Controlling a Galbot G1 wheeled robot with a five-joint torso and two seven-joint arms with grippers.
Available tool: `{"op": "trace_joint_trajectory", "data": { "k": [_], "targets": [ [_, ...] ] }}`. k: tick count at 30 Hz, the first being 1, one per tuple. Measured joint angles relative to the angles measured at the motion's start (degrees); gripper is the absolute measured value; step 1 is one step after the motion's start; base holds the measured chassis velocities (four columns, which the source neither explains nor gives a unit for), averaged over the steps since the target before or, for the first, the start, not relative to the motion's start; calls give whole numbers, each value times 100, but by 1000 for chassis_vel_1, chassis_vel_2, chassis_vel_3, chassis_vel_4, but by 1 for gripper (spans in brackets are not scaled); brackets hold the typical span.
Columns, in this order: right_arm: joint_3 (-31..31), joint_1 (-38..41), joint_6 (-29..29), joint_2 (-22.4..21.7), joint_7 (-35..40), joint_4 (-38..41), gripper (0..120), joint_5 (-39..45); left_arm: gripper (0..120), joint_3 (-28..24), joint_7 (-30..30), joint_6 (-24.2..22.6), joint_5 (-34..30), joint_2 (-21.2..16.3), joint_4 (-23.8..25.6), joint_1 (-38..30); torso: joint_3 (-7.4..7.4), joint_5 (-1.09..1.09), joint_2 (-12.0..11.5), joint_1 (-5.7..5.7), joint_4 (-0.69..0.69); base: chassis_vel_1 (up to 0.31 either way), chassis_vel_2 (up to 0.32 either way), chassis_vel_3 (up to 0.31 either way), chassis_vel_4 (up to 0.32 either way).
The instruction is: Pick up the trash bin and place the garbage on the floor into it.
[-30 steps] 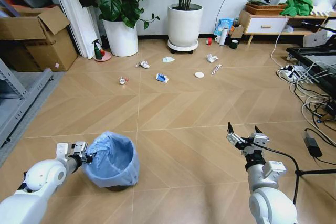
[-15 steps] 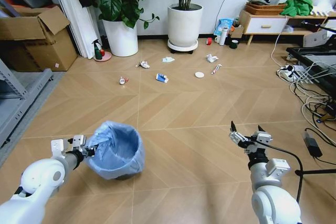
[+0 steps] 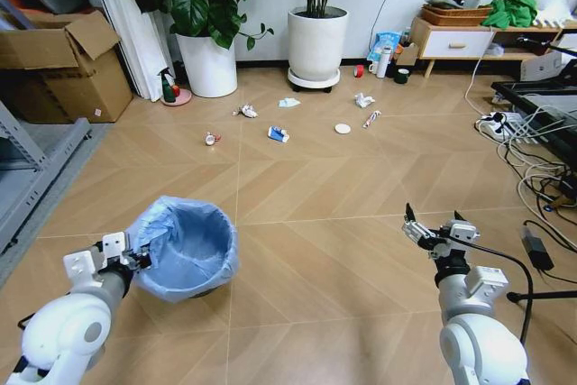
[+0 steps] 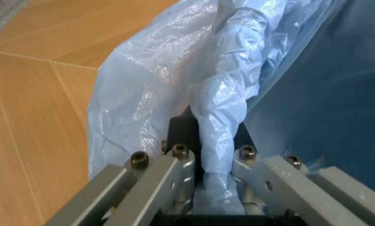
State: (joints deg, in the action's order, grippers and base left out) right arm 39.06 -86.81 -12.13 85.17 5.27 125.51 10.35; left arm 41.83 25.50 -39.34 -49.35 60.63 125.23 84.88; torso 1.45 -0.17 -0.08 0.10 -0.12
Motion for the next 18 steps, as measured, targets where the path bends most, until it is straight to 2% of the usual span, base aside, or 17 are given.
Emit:
{"op": "trace_joint_trajectory", "data": {
  "k": [8, 13, 18],
  "targets": [
    [-1, -20, 12, 15, -2, 0, 100, -98, 2, -85, -29, 16, 13, 11, 40, 20, 0, -1, 0, 0, -1, -74, 70, 85, -78],
    [17, -26, 37, 22, 6, -1, 100, -141, 2, -127, -79, 14, 13, 8, 30, 10, 0, 0, 0, 0, -1, -187, 204, 190, -175],
    [18, -27, 49, 30, 8, -13, 100, -167, 2, -139, -141, 9, 13, 10, 2, -2, 0, 2, 0, 0, -2, -216, 256, 216, -282]
  ]
}}
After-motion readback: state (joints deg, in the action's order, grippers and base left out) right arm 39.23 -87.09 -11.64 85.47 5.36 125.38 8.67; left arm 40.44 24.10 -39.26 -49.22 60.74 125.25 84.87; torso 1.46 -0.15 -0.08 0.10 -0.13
